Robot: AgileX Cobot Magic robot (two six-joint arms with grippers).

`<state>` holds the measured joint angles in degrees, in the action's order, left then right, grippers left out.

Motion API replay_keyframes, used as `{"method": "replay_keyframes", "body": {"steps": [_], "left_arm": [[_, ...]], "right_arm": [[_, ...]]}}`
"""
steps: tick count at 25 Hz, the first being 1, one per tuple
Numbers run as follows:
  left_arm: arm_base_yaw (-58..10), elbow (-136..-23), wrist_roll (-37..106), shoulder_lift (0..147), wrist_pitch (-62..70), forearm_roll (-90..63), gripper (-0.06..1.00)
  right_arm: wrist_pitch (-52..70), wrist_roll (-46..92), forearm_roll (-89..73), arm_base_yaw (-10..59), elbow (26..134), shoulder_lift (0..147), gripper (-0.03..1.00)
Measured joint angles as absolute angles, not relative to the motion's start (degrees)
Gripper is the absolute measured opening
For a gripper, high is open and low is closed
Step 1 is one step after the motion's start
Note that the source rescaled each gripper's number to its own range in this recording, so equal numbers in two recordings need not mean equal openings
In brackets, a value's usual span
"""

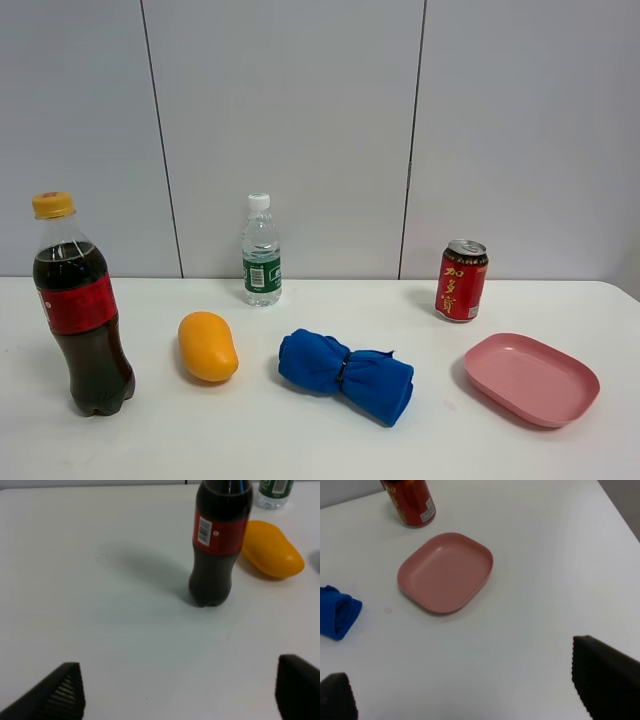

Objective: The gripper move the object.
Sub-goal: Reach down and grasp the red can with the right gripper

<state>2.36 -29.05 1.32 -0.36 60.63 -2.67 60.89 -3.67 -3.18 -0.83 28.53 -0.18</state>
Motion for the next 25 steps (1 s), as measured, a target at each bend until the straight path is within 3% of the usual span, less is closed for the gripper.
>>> {"method": "replay_keyframes", "body": {"steps": [1,25], "left_arm": [[2.36,-29.05,1.32,-0.36,60.63,-2.67,1.00],[2.36,-29.05,1.32,-0.36,60.63,-2.67,1.00]], "right_arm": [[60.89,-3.67,-3.18,-0.83,28.53,-0.18,0.61],[60.89,-3.67,-3.18,-0.83,28.53,-0.18,0.61]]}}
